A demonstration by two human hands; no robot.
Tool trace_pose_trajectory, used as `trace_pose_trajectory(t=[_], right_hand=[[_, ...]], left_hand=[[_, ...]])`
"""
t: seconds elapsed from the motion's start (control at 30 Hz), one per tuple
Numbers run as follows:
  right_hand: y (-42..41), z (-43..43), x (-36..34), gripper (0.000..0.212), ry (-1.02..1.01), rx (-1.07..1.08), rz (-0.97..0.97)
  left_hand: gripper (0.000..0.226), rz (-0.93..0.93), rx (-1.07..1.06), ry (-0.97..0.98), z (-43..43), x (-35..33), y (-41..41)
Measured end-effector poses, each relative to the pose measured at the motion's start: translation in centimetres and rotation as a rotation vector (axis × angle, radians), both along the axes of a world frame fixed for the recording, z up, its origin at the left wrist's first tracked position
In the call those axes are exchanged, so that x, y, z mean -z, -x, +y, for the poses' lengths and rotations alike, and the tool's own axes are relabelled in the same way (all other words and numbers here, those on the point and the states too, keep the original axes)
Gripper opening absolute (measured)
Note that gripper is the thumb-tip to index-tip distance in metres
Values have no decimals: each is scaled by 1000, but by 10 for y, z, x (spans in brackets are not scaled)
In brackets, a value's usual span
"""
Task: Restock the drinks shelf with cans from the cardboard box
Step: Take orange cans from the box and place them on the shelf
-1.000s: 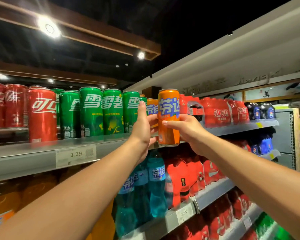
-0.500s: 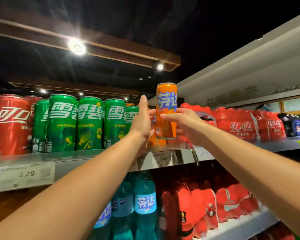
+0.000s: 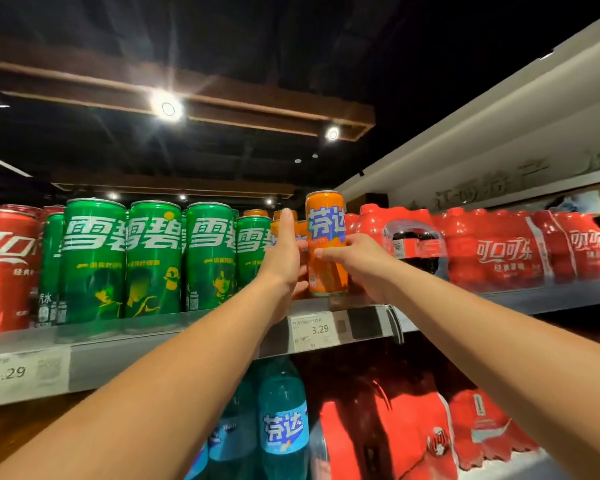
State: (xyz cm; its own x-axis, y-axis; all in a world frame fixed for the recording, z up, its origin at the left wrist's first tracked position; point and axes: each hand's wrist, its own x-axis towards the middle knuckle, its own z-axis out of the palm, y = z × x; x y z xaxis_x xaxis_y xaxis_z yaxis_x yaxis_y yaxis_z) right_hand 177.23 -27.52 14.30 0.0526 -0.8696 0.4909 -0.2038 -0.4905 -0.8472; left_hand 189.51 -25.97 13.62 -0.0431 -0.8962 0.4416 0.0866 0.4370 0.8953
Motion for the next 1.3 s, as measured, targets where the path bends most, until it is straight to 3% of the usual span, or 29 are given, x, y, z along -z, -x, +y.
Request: trace_pose_trajectory(t=[0.3, 0.53, 0.7, 0.93, 1.17, 1.3], right_hand=[[-9, 1, 9, 35, -71, 87, 60], [-14, 0, 9, 33, -95, 168, 50], [-18, -3, 14, 35, -41, 322, 102], [-18, -3, 22, 42, 59, 512, 204], [-20, 1, 20, 42, 27, 554, 287], [-19, 0, 21, 28, 49, 549, 284]], left_hand=[[83, -44, -7, -58, -16, -1, -2], [68, -78, -25, -34, -23, -1, -3], [77, -75, 39, -70, -29, -4, -6], [60, -47, -6, -13, -32, -3, -3], [77, -78, 14, -91, -33, -3, -5], [55, -73, 1, -46, -31, -2, -4]])
